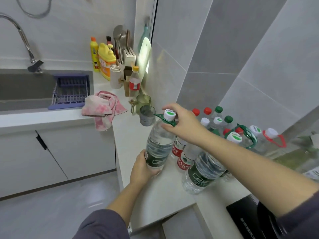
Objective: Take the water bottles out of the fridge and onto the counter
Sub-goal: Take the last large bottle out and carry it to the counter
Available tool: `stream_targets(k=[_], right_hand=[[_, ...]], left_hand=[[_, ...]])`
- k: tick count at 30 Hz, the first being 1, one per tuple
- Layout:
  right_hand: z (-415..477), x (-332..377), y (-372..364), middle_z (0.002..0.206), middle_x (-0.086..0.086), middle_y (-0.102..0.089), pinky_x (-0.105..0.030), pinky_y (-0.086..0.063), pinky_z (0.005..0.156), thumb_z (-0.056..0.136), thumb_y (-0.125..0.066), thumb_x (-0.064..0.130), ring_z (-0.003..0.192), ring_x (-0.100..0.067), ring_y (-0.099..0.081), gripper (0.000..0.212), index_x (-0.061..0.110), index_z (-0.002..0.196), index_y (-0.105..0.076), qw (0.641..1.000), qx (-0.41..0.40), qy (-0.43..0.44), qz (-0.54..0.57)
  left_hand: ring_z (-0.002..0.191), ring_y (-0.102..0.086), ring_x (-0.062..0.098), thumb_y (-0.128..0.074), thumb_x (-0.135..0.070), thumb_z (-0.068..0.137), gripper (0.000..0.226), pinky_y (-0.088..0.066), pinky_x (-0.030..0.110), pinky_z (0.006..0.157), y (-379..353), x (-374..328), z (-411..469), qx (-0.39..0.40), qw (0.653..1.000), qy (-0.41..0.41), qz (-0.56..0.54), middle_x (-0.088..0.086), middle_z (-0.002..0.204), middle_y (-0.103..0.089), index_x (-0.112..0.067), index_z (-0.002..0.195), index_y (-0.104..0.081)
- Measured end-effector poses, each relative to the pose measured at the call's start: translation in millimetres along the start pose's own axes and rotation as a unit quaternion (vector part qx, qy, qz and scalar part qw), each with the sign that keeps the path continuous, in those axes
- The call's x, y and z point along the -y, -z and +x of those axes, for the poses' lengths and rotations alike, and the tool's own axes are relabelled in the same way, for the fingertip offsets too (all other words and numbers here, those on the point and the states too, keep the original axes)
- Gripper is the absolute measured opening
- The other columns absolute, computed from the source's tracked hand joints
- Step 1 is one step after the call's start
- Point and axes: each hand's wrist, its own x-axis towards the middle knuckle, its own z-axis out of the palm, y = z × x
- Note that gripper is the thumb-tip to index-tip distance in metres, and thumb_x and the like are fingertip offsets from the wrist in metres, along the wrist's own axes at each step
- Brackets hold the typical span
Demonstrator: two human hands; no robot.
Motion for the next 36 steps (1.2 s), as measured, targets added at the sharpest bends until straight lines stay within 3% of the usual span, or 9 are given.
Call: stream_targets(k=[4, 8, 15, 20, 27, 33, 36], right_hand=[[22.7, -5.2, 23.8, 0.125, 0.001, -0.063, -0.02, -0.039, 0.077, 0.089, -0.072, 0.023, 0.092, -0.009, -0.051, 0.047, 0.026, 0.132, -0.053, 0.983, 0.072, 0.04, -0.162], [36.2, -11.4, 37.1, 0.124, -0.002, -0.064, -0.032, -0.046, 0.088, 0.09, -0.071, 0.024, 0.102, -0.019, -0.058, 0.042, 0.025, 0.13, -0.056, 0.974, 0.098, 0.037, -0.199], [50.7, -32.9, 48.9, 0.117, -0.003, -0.065, -0.027, -0.039, 0.077, 0.091, -0.07, 0.024, 0.093, -0.017, -0.055, 0.041, 0.025, 0.128, -0.056, 0.976, 0.084, 0.031, -0.199], [53.6, -41.9, 56.0, 0.124, -0.003, -0.064, -0.034, -0.048, 0.09, 0.091, -0.069, 0.024, 0.105, -0.022, -0.059, 0.043, 0.024, 0.131, -0.054, 0.977, 0.086, 0.028, -0.195], [59.7, -46.5, 53.8, 0.12, -0.003, -0.064, -0.026, -0.041, 0.078, 0.091, -0.069, 0.026, 0.097, -0.018, -0.058, 0.045, 0.025, 0.133, -0.053, 0.978, 0.079, 0.038, -0.19], [60.5, -45.7, 46.6, 0.119, -0.004, -0.064, -0.025, -0.042, 0.083, 0.091, -0.07, 0.024, 0.093, -0.013, -0.052, 0.044, 0.021, 0.132, -0.055, 0.983, 0.047, 0.04, -0.176], [59.3, -46.2, 46.5, 0.117, -0.004, -0.064, -0.024, -0.041, 0.082, 0.091, -0.07, 0.024, 0.093, -0.013, -0.051, 0.043, 0.022, 0.131, -0.055, 0.981, 0.048, 0.044, -0.18]], left_hand=[[0.106, -0.062, 0.011, -0.09, -0.034, 0.053, 0.085, -0.053, 0.036, 0.089, -8.5, -4.9, 21.2, 0.0, 1.0, -0.008, -0.006, -0.009, 0.117, -0.063, -0.024, 0.126, -0.049], [0.105, -0.062, 0.009, -0.09, -0.036, 0.053, 0.084, -0.053, 0.032, 0.086, -17.6, -5.6, 39.3, 0.009, 1.0, -0.022, 0.003, -0.011, 0.116, -0.063, -0.025, 0.125, -0.048], [0.107, -0.057, 0.005, -0.093, -0.035, 0.053, 0.088, -0.048, 0.023, 0.087, -34.8, -9.5, 66.3, 0.025, 0.999, -0.044, 0.011, -0.013, 0.119, -0.06, -0.026, 0.128, -0.047], [0.106, -0.056, 0.004, -0.092, -0.038, 0.054, 0.087, -0.046, 0.021, 0.084, -42.2, -11.8, 77.5, 0.039, 0.998, -0.056, 0.013, -0.016, 0.118, -0.057, -0.028, 0.128, -0.046], [0.11, -0.055, 0.001, -0.093, -0.032, 0.056, 0.088, -0.039, 0.008, 0.084, -36.2, -9.0, 87.7, 0.082, 0.995, -0.06, -0.001, -0.016, 0.121, -0.055, -0.035, 0.127, -0.042], [0.122, -0.054, 0.011, -0.093, -0.022, 0.058, 0.102, -0.044, 0.027, 0.101, -23.8, -5.8, 104.1, 0.155, 0.987, -0.041, 0.006, -0.007, 0.132, -0.055, -0.024, 0.141, -0.033], [0.117, -0.056, 0.012, -0.094, -0.027, 0.054, 0.1, -0.047, 0.033, 0.099, -28.0, -5.8, 97.0, 0.103, 0.993, -0.041, 0.034, -0.005, 0.129, -0.056, -0.022, 0.138, -0.04]])
